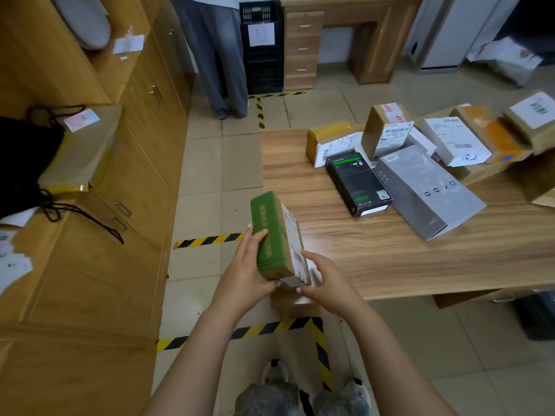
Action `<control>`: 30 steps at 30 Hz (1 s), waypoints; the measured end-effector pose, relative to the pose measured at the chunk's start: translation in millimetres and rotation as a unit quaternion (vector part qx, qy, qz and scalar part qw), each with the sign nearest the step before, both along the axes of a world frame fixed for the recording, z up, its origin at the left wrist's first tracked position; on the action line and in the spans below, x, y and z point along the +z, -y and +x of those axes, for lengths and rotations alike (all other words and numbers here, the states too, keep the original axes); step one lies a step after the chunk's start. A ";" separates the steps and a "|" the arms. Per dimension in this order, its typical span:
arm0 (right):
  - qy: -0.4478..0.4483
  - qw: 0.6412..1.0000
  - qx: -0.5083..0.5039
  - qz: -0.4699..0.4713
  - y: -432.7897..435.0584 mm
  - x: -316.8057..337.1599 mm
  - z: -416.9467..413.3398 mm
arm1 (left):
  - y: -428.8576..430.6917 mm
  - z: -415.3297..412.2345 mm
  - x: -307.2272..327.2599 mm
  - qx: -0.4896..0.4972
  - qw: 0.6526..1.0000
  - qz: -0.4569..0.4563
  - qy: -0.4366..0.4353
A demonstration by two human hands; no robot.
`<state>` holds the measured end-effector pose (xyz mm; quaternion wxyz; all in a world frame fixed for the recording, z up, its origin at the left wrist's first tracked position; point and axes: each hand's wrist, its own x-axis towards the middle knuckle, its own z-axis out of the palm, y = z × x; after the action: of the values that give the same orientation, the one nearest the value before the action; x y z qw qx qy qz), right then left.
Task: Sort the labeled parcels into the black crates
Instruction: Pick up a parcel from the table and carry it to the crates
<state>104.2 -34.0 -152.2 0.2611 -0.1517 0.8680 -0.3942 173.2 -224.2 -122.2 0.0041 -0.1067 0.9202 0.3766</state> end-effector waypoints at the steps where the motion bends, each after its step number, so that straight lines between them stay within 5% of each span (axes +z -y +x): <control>1: 0.005 1.000 0.007 0.008 3.7 -2.1 0.2 | 3.1 0.7 -0.5 0.006 1.000 -0.003 0.002; 18: 0.032 0.998 -0.037 -0.039 17.2 -17.4 -5.8 | 4.4 -12.0 0.7 0.052 0.998 -0.039 0.025; 30: -0.180 0.967 -0.125 -0.130 -16.6 65.5 -37.7 | -32.1 -57.8 53.9 0.069 0.994 0.006 -0.080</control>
<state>66.5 -17.4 -86.6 0.0277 -0.1433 0.8541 -0.4991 115.5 -192.1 -68.2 -0.0950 -0.1396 0.9057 0.3889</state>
